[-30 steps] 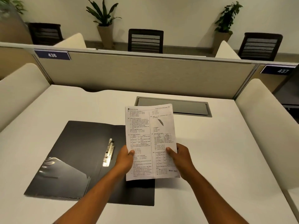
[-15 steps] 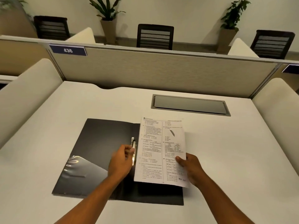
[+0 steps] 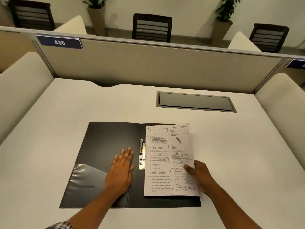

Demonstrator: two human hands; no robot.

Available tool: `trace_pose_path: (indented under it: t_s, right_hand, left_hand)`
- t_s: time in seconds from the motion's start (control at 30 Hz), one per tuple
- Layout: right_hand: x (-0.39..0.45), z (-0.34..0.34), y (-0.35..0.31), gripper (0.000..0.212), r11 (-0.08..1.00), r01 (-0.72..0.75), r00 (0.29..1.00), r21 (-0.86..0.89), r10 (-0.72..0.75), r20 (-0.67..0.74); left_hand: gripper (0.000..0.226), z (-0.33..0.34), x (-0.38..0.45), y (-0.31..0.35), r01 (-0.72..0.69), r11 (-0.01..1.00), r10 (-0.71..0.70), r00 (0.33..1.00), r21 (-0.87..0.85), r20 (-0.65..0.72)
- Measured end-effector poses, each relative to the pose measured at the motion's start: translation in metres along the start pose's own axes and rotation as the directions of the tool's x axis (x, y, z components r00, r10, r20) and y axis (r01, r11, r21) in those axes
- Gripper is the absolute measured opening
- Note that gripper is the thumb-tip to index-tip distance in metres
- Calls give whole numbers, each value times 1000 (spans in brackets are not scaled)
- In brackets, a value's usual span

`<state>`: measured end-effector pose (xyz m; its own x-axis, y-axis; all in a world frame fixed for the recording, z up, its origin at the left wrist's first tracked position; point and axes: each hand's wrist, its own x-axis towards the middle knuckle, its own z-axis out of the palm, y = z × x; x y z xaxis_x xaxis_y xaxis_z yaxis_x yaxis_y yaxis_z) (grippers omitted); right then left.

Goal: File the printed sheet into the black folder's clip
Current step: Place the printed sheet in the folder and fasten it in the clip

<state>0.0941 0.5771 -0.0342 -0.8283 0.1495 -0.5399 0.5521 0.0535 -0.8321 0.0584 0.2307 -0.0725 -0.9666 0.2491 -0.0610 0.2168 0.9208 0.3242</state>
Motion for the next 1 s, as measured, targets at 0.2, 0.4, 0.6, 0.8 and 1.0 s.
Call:
trace_pose_path:
  t_s: [0.2, 0.4, 0.6, 0.8, 1.0]
  right_hand:
    - [1, 1, -2, 28, 1000, 4, 999, 14, -5, 41]
    - [-1, 7, -8, 32, 1000, 22, 997, -2, -22, 75]
    - [-4, 13, -13, 31, 1000, 19, 998, -12, -19, 58]
    - [-6, 14, -17, 29, 999, -22, 998, -25, 24, 51]
    - [-5, 12, -24, 32, 997, -68, 994, -27, 70, 79]
  left_hand:
    - [62, 4, -1, -2, -15, 1000, 15, 1000, -11, 0]
    - [64, 2, -3, -1, -25, 999, 25, 1000, -41, 5]
    - [63, 2, -2, -1, -34, 998, 34, 999, -53, 11]
    - [63, 3, -2, -2, -26, 998, 27, 999, -50, 26]
    - [67, 1, -3, -2, -30, 998, 32, 999, -61, 27]
